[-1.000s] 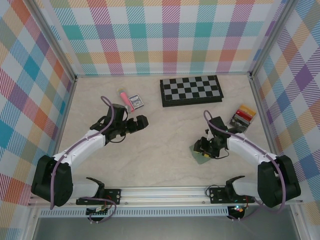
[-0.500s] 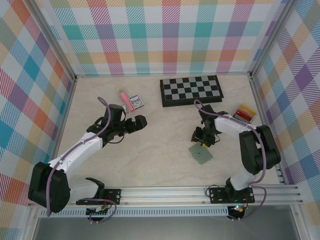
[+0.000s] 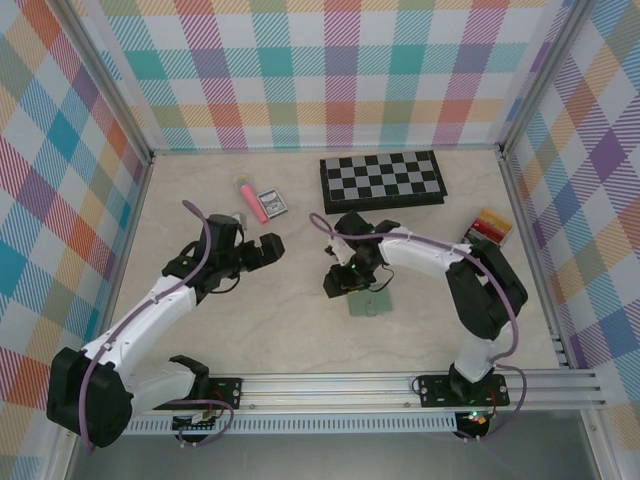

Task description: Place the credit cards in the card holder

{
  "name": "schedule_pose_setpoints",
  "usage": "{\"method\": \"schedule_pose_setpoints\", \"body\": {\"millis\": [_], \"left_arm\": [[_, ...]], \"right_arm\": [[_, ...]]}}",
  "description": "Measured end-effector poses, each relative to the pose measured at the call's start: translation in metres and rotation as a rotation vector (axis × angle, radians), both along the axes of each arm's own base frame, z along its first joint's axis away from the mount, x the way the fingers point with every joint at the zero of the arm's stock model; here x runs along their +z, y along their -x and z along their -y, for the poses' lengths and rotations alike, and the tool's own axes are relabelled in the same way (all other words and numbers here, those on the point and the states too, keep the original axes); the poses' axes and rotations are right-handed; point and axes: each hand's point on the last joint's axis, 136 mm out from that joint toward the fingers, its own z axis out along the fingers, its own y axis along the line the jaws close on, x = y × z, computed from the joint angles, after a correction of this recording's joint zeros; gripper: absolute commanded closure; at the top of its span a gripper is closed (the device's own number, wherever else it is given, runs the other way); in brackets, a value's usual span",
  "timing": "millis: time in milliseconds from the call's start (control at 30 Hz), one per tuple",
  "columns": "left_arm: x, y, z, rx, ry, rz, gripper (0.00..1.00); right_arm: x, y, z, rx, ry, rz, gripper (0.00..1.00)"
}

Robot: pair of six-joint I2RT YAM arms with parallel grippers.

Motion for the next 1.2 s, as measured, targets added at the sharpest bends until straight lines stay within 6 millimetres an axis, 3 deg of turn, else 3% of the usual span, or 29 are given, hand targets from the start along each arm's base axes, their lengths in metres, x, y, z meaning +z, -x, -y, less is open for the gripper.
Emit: {"method": "schedule_pose_setpoints", "body": {"millis": [67,167,233,333,433,600,767,867,967,1133,1200], "left_arm": [[-0.001,0.001,0.002,-0.009,0.008,-0.002,0.00],[-0.006,0.001,0.012,-0.048,0.041,-0.022,0.01],[-0.012,-0.001,0.023,-0.085,0.065,-0.039,0.01],[-0.026,0.001,0.044,-0.152,0.079,-0.097,0.02],[-0.036,0.003,0.066,-0.214,0.075,-0.138,0.03],[-0.038,0.005,0.095,-0.283,0.072,-0.141,0.03],[-0.041,0.006,0.094,-0.275,0.050,-0.138,0.03],[-0.042,0.005,0.091,-0.261,0.038,-0.139,0.06],[-0.043,0.005,0.092,-0.263,0.040,-0.142,0.08],[-0.064,0.008,0.104,-0.309,0.055,-0.223,0.16],[-0.073,0.004,0.114,-0.336,0.059,-0.257,0.21]], "right_arm": [[0.019,0.001,0.002,-0.008,-0.025,0.054,0.59],[0.033,-0.008,0.025,-0.127,-0.015,0.106,0.61],[0.024,-0.010,0.049,-0.238,0.029,0.089,0.61],[-0.009,-0.004,0.087,-0.395,0.111,-0.002,0.61],[-0.030,0.000,0.109,-0.489,0.168,-0.068,0.60],[-0.037,-0.018,0.099,-0.496,0.154,-0.067,0.59],[-0.033,-0.043,0.064,-0.373,0.047,-0.037,0.57],[-0.026,-0.046,0.038,-0.259,-0.035,-0.022,0.55],[-0.012,-0.047,0.025,-0.197,-0.087,0.022,0.56],[0.015,-0.057,0.039,-0.297,-0.089,0.110,0.70],[0.018,-0.053,0.049,-0.367,-0.095,0.108,0.71]]}}
